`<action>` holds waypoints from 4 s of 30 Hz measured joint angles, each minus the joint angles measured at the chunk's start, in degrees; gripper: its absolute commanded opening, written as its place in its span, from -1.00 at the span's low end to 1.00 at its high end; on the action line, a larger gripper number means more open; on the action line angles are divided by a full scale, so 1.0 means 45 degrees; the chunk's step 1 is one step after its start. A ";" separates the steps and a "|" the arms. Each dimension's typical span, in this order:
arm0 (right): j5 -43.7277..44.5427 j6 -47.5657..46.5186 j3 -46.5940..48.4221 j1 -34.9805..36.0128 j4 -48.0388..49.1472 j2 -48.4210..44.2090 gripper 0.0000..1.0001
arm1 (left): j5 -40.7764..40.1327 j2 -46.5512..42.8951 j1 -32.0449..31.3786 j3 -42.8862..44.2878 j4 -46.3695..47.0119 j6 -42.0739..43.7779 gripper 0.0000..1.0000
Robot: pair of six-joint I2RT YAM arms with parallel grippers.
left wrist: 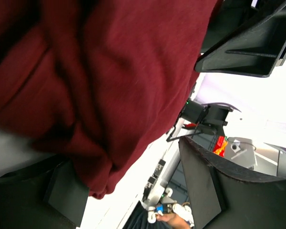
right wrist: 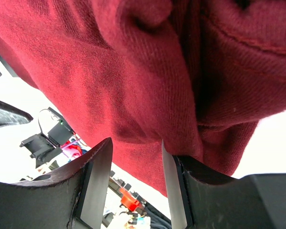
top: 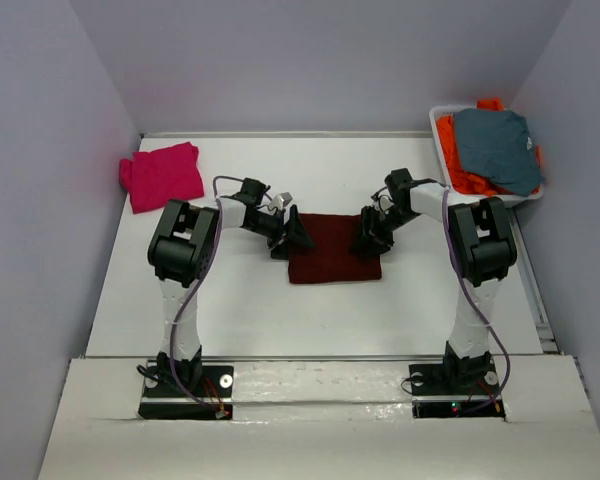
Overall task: Fold and stack the t-shirts
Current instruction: Neatly place the folded tshirt to the corner
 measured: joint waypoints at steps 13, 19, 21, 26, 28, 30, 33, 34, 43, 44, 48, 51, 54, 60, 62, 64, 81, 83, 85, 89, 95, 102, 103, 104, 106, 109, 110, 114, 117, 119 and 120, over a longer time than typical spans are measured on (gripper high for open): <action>-0.0092 0.0019 -0.0073 0.0000 0.0151 0.0000 0.04 | 0.0515 0.1209 -0.1234 0.1603 0.0325 -0.0928 0.64; -0.0165 0.0058 -0.0141 0.0000 0.0282 0.0000 0.04 | 0.0568 0.1637 -0.1535 0.2244 0.0418 -0.1185 0.63; -0.0209 0.0092 -0.0194 -0.0005 0.0350 0.0000 0.04 | 0.0578 0.1758 -0.1627 0.2404 0.0500 -0.1277 0.58; -0.0287 0.0160 -0.0272 -0.0005 0.0466 0.0000 0.04 | 0.0573 0.1919 -0.1807 0.2487 0.0733 -0.1428 0.13; -0.0291 0.0189 -0.0296 -0.0005 0.0505 0.0000 0.04 | 0.0306 0.1962 -0.1865 0.2487 0.0758 -0.1423 -0.32; -0.0296 0.0199 -0.0301 -0.0005 0.0520 0.0000 0.04 | 0.0097 0.2123 -0.1909 0.2482 0.0758 -0.1472 -0.56; -0.0296 0.0209 -0.0311 -0.0005 0.0544 0.0000 0.04 | 0.0165 0.2210 -0.1909 0.2482 0.0767 -0.1491 -0.89; -0.0296 0.0219 -0.0316 -0.0005 0.0544 0.0000 0.04 | 0.0121 0.2210 -0.1914 0.2482 0.0777 -0.1549 -0.89; -0.0282 0.0233 -0.0340 -0.0005 0.0563 -0.0005 0.11 | -0.0228 0.2210 -0.1943 0.2783 0.0160 -0.1132 -0.89; -0.0267 0.0238 -0.0340 -0.0005 0.0563 -0.0024 0.24 | -0.0573 0.2210 -0.1967 0.3041 -0.0374 -0.0889 -0.89; 0.0277 0.0335 -0.0355 0.0000 0.0554 -0.0403 0.48 | -0.2297 0.2210 -0.2089 0.4289 -0.1919 0.0000 -0.89; 0.0894 0.0379 -0.0296 0.0024 0.0510 -0.0903 0.51 | -0.3905 0.2210 -0.2215 0.5207 -0.2885 0.0418 -0.89; 0.1423 0.0379 0.0010 0.0063 0.0355 -0.1200 0.52 | -0.5969 0.2210 -0.2356 0.6256 -0.4153 0.0695 -0.89; 0.2011 0.0282 0.0457 0.0063 -0.0102 -0.1214 0.52 | -1.1526 0.2234 -0.2273 0.8170 -0.6164 0.1064 -0.89; 0.2113 0.0228 0.0476 0.0063 -0.0316 -0.1214 0.52 | -1.3138 0.2244 -0.2084 0.8500 -0.6669 0.1112 -0.89; 0.2171 0.0185 0.0486 0.0063 -0.0510 -0.1214 0.52 | -1.4314 0.2263 -0.1875 0.8636 -0.7014 0.1132 -0.89; 0.2302 -0.0257 0.0554 0.0063 -0.1656 -0.1214 0.52 | -2.0060 0.3963 0.0976 1.2444 -0.9039 0.1705 -0.89; 0.2336 -0.0311 0.0554 0.0063 -0.1797 -0.1214 0.52 | -2.0546 0.4211 0.1209 1.2920 -0.9122 0.1923 -0.89; 0.2395 -0.0350 0.0568 0.0063 -0.1923 -0.1214 0.52 | -2.0978 0.4405 0.1413 1.3391 -0.9224 0.2152 -0.89; 0.2506 -0.0364 0.0724 0.0063 -0.2229 -0.1219 0.52 | -2.1493 0.4639 0.1797 1.4056 -0.9282 0.2492 -0.89; 0.2550 -0.0384 0.0831 0.0063 -0.2472 -0.1214 0.52 | -2.1808 0.4643 0.2701 1.4387 -0.9204 0.2822 -0.90; 0.2676 -0.0335 0.1467 0.0063 -0.3031 -0.1209 0.52 | -2.1750 0.4643 0.3769 1.4392 -0.9000 0.3094 -0.89; 0.2696 -0.0330 0.1579 0.0063 -0.3079 -0.1209 0.52 | -2.1716 0.4643 0.3852 1.4416 -0.8986 0.3109 -0.89; 0.2725 -0.0330 0.1715 0.0063 -0.3162 -0.1205 0.52 | -2.1658 0.4648 0.3934 1.4464 -0.8971 0.3152 -0.89; 0.2788 -0.0287 0.1972 0.0063 -0.3385 -0.1146 0.52 | -2.1546 0.4736 0.4036 1.4702 -0.8942 0.3245 -0.89; 0.2846 -0.0185 0.2356 0.0083 -0.3672 -0.0928 0.52 | -2.1294 0.4886 0.4211 1.5081 -0.8840 0.3385 -0.89; 0.2851 -0.0146 0.2414 0.0087 -0.3725 -0.0855 0.52 | -2.1211 0.4925 0.4255 1.5154 -0.8796 0.3429 -0.90; 0.2953 -0.0010 0.2667 0.0092 -0.4046 -0.0539 0.52 | -2.0818 0.5008 0.4522 1.5198 -0.8563 0.3560 -0.89; 0.3016 0.0141 0.2851 0.0141 -0.4279 -0.0384 0.52 | -2.0526 0.5071 0.4775 1.5198 -0.8432 0.3643 -0.89; 0.3050 0.0267 0.3045 0.0233 -0.4454 -0.0306 0.52 | -2.0342 0.5110 0.4930 1.5242 -0.8417 0.3657 -0.89; 0.3050 0.0296 0.3118 0.0267 -0.4493 -0.0277 0.52 | -2.0220 0.5168 0.5066 1.5324 -0.8403 0.3662 -0.89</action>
